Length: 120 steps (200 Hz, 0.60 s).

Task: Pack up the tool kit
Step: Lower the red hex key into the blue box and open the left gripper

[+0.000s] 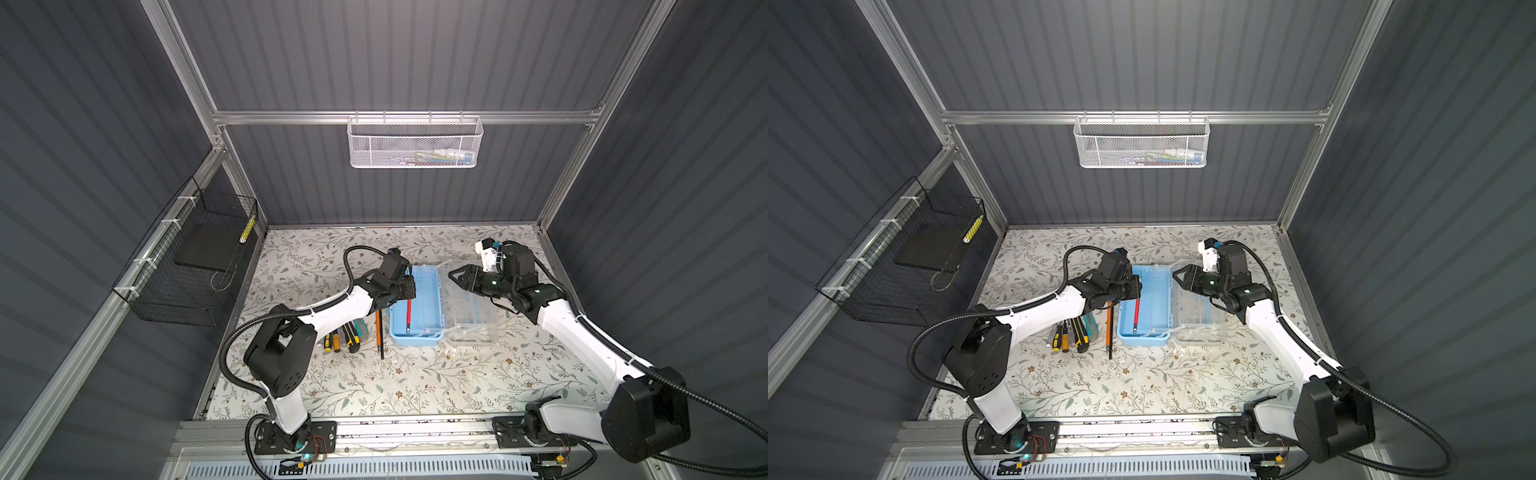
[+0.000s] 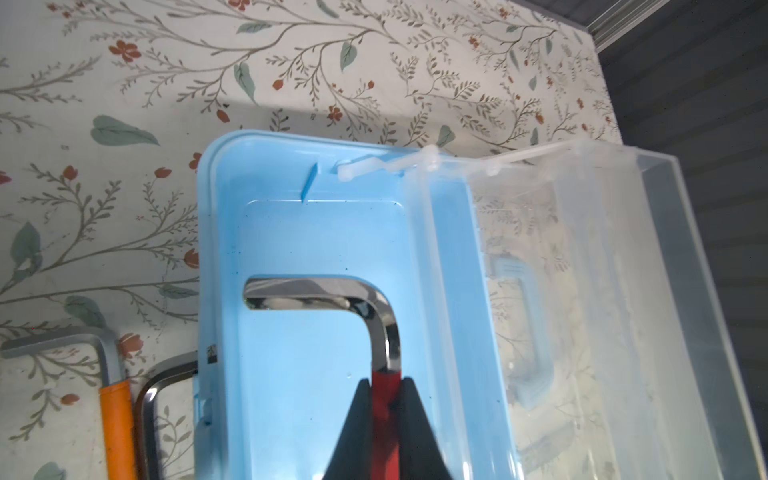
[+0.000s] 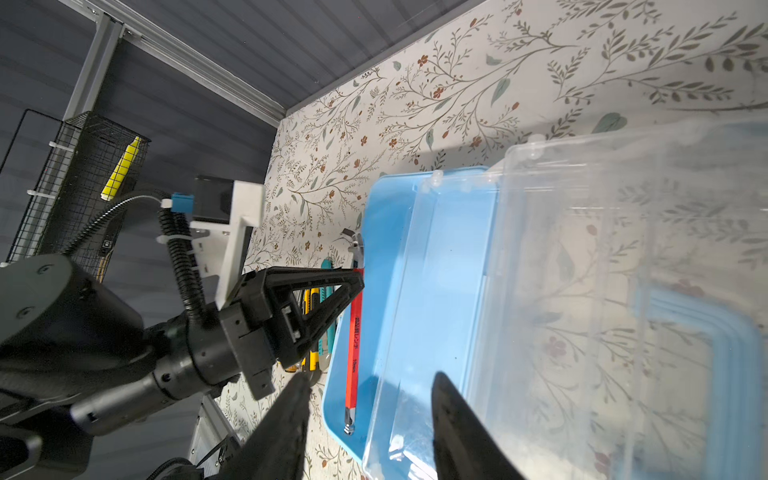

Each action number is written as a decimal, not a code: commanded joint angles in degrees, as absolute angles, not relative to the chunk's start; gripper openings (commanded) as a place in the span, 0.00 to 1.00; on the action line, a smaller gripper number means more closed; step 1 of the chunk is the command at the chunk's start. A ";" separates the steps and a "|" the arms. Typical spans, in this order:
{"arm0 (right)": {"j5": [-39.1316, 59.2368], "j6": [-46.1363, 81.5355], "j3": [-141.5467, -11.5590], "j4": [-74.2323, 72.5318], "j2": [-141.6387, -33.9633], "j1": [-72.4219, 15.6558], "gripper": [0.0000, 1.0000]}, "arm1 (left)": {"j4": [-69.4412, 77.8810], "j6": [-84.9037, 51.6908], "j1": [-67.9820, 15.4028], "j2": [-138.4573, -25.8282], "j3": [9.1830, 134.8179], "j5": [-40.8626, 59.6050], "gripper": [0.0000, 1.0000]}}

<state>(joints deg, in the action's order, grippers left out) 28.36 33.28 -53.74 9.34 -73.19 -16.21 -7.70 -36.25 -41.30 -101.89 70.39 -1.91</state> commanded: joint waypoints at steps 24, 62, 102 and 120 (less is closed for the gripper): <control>29.70 33.93 -52.29 6.70 -73.82 -15.66 0.49 | -5.90 -37.94 -41.12 -107.62 73.88 -2.54 0.00; 30.74 34.30 -52.82 6.15 -75.71 -15.64 0.49 | -7.42 -37.97 -41.13 -112.46 77.42 -1.70 0.00; 30.77 34.19 -53.39 6.27 -76.03 -15.65 0.50 | -8.61 -38.06 -41.09 -115.48 79.79 -0.70 0.12; 30.68 34.13 -53.67 6.41 -76.10 -15.64 0.51 | -8.53 -38.06 -41.10 -115.59 79.78 -0.70 0.25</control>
